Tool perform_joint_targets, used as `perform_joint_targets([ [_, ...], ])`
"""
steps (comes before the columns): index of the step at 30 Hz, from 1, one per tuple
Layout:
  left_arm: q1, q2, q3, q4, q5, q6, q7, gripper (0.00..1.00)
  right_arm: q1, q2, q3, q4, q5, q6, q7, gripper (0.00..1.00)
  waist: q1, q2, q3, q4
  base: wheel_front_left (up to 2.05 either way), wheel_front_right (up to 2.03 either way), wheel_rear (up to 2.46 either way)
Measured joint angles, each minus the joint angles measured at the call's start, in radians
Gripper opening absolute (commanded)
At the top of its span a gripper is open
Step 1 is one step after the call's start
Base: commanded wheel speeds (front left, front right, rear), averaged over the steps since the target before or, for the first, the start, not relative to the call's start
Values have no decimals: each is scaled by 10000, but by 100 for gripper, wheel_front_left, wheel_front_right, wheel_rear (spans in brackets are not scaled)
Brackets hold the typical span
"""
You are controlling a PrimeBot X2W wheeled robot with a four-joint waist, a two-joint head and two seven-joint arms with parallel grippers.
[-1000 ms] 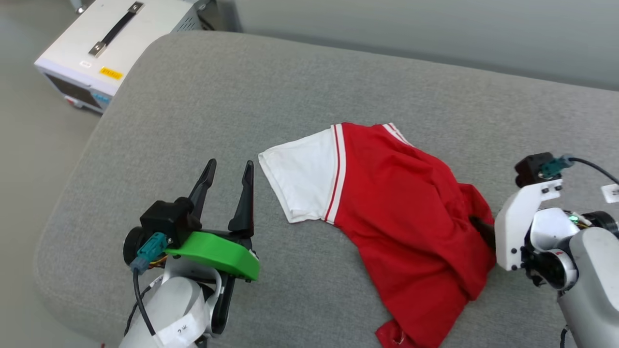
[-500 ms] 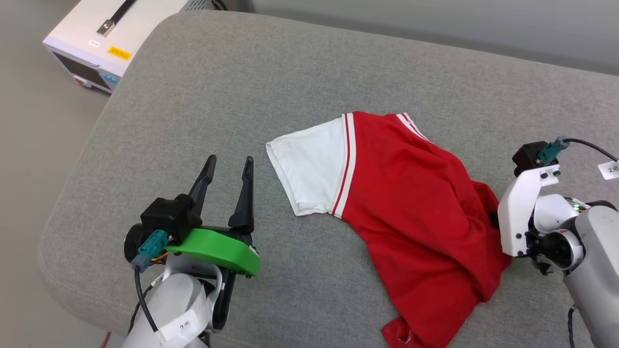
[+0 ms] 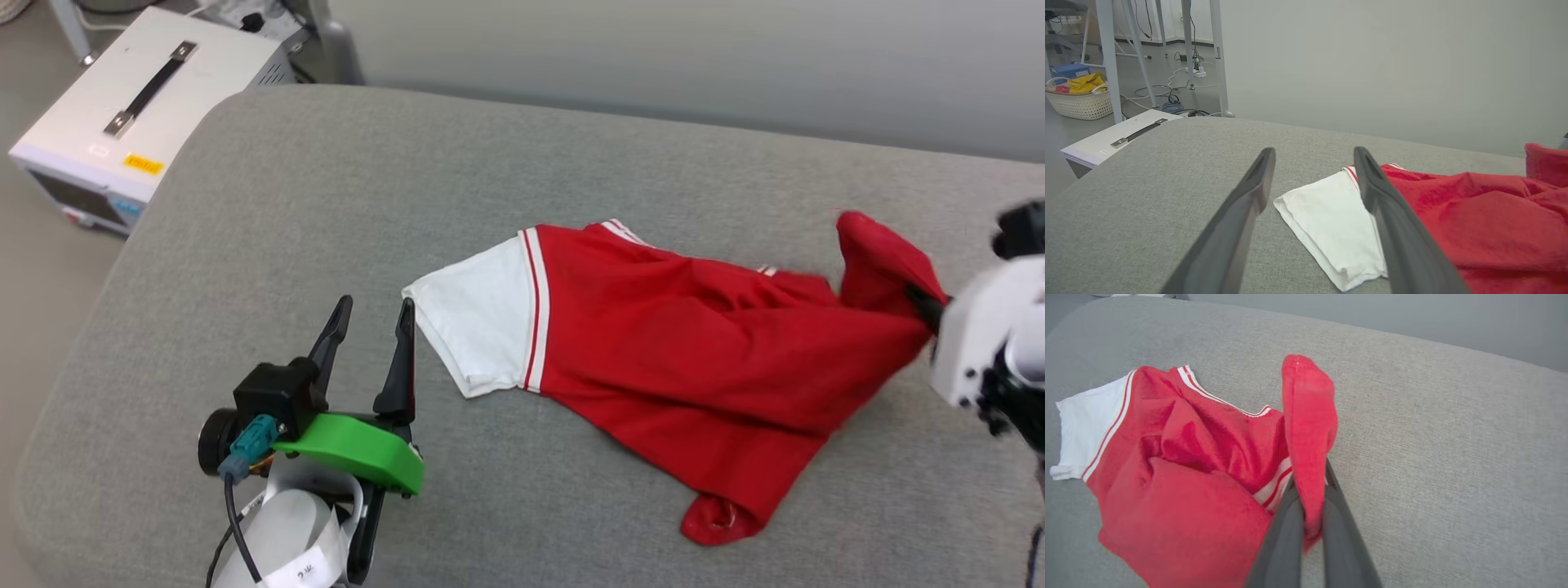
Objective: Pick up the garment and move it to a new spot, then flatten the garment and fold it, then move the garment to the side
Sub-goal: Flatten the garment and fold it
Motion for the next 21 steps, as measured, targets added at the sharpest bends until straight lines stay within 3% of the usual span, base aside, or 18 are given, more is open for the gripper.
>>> perform_joint_targets([
  [4,207,59,15,17,-2,17,4,100,1847,550,-1582,-1035,-556,0,82,0,-1,0,-275,-384,0,0,0],
  [10,544,209,123,-44,-36,140,29,100,4720,2604,-3467,-2280,-1129,0,238,0,-1,0,-607,-900,0,0,0],
  [13,686,278,138,-84,-75,213,142,100,5824,3358,-3889,-2345,-1187,0,228,0,-2,0,-755,-1075,0,0,0],
  [18,916,370,142,-182,-113,286,291,100,6918,3488,-3582,-1710,-560,0,134,0,-2,0,-949,-1243,0,0,0],
  [19,973,389,144,-196,-123,313,299,100,6980,3488,-3432,-1530,-324,0,-52,4,-2,0,-970,-1265,0,0,0],
  [21,1013,408,138,-236,-138,328,349,100,6998,3465,-3275,-1317,-188,0,-460,44,-2,0,-1010,-1281,0,0,0],
])
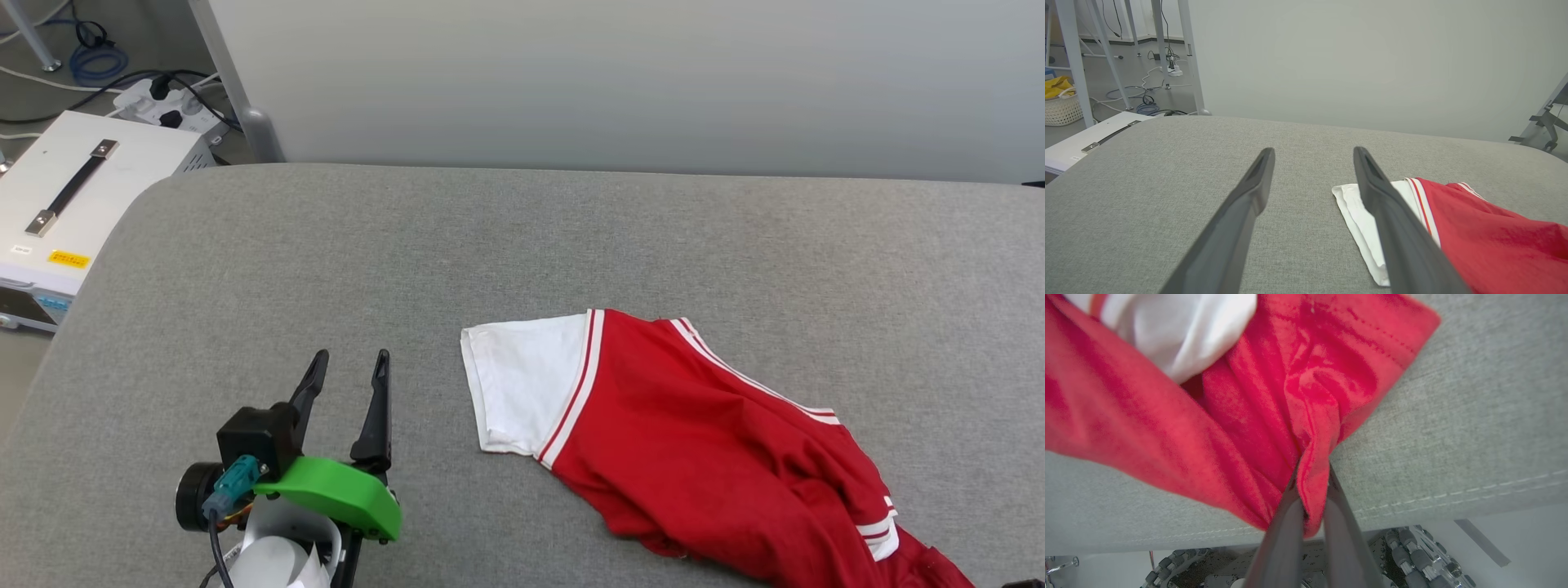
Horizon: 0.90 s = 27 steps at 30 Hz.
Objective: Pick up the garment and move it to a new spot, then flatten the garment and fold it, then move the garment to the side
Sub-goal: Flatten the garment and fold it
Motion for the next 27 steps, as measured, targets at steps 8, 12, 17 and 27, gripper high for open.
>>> perform_joint_targets([
  [8,116,92,-65,-127,0,31,119,100,-245,84,36,-84,-222,0,-2706,100,0,0,-102,81,0,0,0],
  [12,124,107,-40,-186,-27,113,119,100,-447,79,-236,-420,-470,0,-3967,100,0,0,-120,124,0,0,0],
  [17,118,138,-27,-265,-73,128,117,100,-954,77,-485,-593,-1035,0,-4518,100,0,0,4,161,0,0,0],
  [27,-415,-86,-228,-274,-73,186,13,100,-2440,-1680,430,-138,-1141,0,-901,100,0,0,692,434,0,0,0],
])
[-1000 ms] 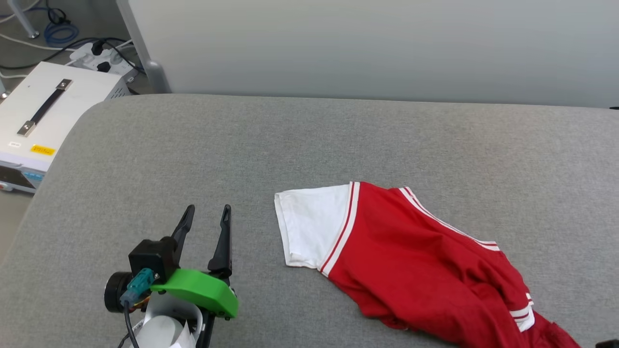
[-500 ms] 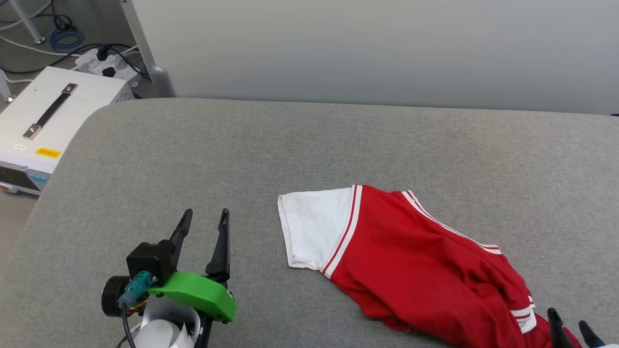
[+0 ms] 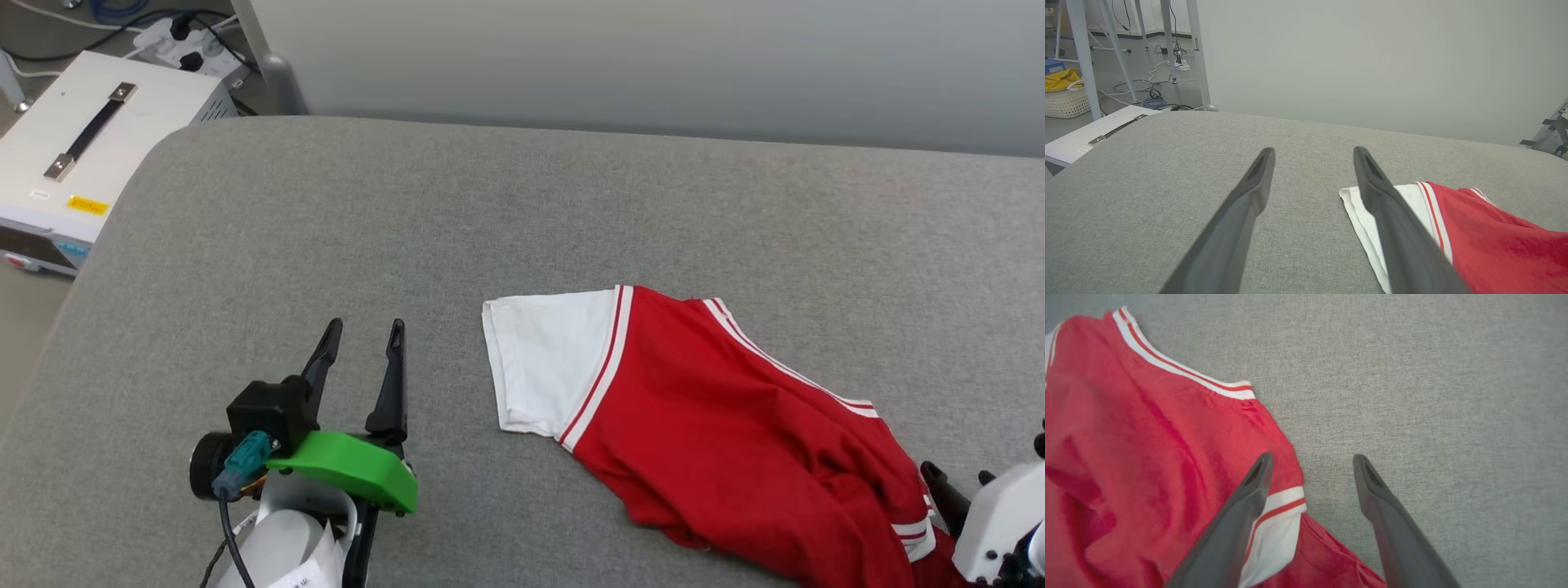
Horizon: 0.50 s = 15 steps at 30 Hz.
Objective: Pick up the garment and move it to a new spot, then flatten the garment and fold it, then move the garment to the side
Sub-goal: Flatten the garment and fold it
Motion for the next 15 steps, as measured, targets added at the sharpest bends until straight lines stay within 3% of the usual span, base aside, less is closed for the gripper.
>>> perform_joint_targets([
  [5,-378,-196,-105,148,2,-104,-130,100,-791,-1147,963,257,604,0,1816,100,0,0,454,273,0,0,0],
  [12,-737,-439,-111,474,17,-251,-274,100,-1459,-1862,2044,915,1298,-12,3212,100,1,0,1020,738,0,0,0],
  [13,-738,-454,-104,502,23,-253,-276,100,-1458,-1910,2119,1011,1356,-13,3446,83,1,0,1065,791,0,0,0],
  [14,-738,-464,-88,523,36,-255,-276,100,-1466,-1935,2173,1070,1396,-13,3655,49,1,0,1109,830,0,0,0],
  [15,-738,-472,-71,546,42,-257,-278,100,-1505,-1981,2270,1068,1442,-13,3827,34,1,0,1144,864,0,0,0],
])
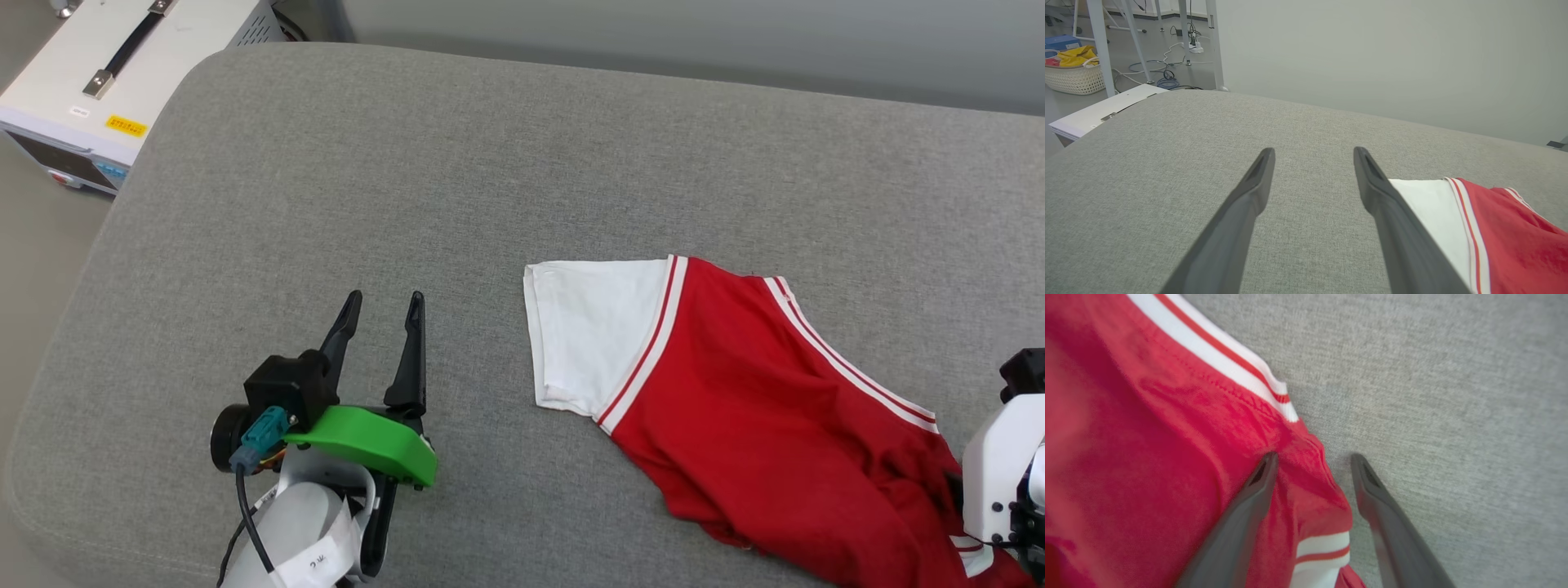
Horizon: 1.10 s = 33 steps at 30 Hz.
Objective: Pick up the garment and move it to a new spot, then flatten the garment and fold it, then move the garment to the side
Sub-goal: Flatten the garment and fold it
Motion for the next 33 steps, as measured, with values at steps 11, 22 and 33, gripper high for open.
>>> perform_joint_targets([
  [11,5,-25,105,211,128,-82,-82,100,-1806,-606,504,-815,-523,12,-560,0,0,0,-290,-236,0,0,0],
  [22,-389,-176,-98,249,169,-268,-84,100,-5385,-853,2393,1032,-999,12,-1854,0,0,0,-94,168,0,0,0],
  [33,-425,-242,-105,401,217,-318,-84,100,-5186,23,3248,3714,-316,13,-3791,67,1,1,288,382,0,0,0],
])
